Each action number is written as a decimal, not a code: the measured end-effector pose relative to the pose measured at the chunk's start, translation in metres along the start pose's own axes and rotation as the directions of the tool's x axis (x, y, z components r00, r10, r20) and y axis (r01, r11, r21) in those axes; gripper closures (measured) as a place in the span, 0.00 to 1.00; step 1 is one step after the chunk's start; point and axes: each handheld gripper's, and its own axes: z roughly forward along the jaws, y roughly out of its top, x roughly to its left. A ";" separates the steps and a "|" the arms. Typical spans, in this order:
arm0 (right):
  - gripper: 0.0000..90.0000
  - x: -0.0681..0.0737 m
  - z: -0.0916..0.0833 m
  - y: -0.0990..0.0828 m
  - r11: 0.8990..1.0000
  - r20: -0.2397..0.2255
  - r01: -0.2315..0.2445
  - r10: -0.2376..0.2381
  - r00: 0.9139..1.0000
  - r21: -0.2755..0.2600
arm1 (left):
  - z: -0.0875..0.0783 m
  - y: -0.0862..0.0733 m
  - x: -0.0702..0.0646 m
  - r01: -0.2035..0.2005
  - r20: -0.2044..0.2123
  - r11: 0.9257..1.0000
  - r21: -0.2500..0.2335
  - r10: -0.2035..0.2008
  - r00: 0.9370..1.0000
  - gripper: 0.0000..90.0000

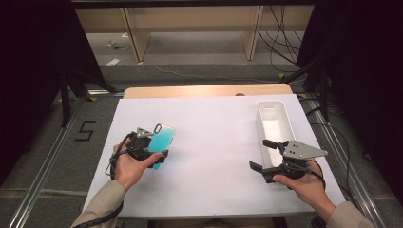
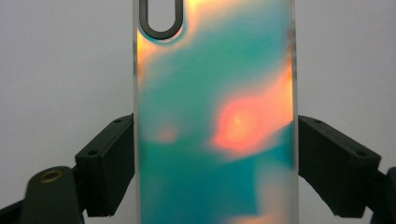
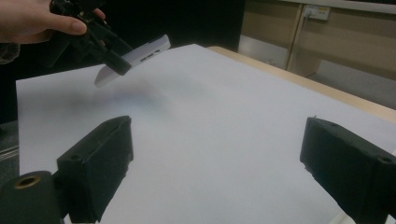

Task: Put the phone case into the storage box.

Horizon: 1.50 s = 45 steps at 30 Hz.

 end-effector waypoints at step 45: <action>0.16 -0.011 0.028 0.022 0.998 0.062 -0.061 0.062 0.996 -0.024 | 0.002 0.019 -0.052 -0.106 0.065 0.985 -0.135 0.116 0.991 0.19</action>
